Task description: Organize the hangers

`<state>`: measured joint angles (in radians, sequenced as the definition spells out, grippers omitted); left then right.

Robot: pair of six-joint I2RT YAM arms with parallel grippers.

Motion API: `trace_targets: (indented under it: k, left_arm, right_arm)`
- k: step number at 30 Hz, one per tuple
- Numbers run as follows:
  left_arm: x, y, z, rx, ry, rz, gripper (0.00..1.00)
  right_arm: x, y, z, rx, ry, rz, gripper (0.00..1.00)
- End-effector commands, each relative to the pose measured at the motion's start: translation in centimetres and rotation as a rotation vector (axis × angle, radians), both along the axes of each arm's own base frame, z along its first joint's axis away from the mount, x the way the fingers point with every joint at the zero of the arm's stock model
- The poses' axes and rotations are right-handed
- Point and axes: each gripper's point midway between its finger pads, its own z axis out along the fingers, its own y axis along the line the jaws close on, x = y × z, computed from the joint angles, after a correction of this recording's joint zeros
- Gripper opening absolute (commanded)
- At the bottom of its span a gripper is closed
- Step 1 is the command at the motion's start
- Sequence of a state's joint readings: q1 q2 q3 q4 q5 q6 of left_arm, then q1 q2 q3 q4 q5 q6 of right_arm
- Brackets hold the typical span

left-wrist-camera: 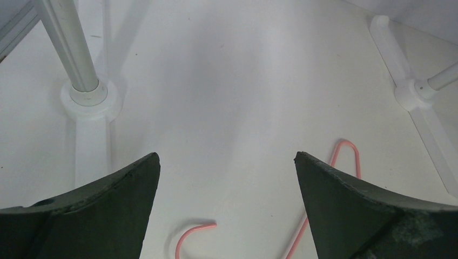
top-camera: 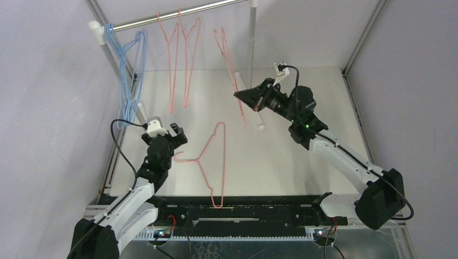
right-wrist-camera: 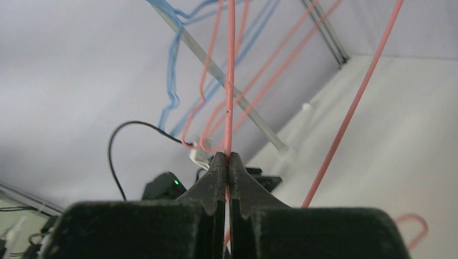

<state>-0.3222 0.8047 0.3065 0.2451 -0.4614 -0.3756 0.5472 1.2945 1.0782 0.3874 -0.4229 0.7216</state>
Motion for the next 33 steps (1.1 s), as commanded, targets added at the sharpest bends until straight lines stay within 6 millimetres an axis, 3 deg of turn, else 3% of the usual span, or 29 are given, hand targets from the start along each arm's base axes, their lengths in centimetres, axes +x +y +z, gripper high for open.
trace_targets:
  k: [1,5,9,16,20,25,33]
  left_arm:
    - [0.2,0.2,0.6,-0.012,-0.032,0.012,1.00]
    - [0.2,0.2,0.5,-0.013,-0.028,0.010,1.00]
    - [0.3,-0.1,0.4,-0.019,-0.025,0.001,0.99]
    - [0.3,-0.1,0.4,-0.019,-0.027,0.000,0.99]
    - [0.3,-0.1,0.4,-0.018,-0.026,0.001,0.99]
    - [0.5,-0.2,0.2,-0.018,-0.018,-0.002,0.99]
    - [0.6,-0.3,0.1,-0.019,-0.014,-0.006,0.99]
  right_arm:
    - [-0.5,0.4,7.5,0.159,-0.152,0.069,0.00]
    - [0.7,1.3,9.1,0.173,-0.183,0.076,0.00]
    - [3.3,2.7,9.6,0.165,-0.178,0.074,0.00]
    - [8.4,5.8,7.4,0.158,-0.102,0.092,0.00]
    - [10.2,7.3,5.2,0.161,-0.048,0.117,0.00]
    - [10.4,8.9,2.7,0.126,-0.007,0.147,0.00]
    - [8.9,10.0,-0.5,0.048,0.025,0.193,0.00]
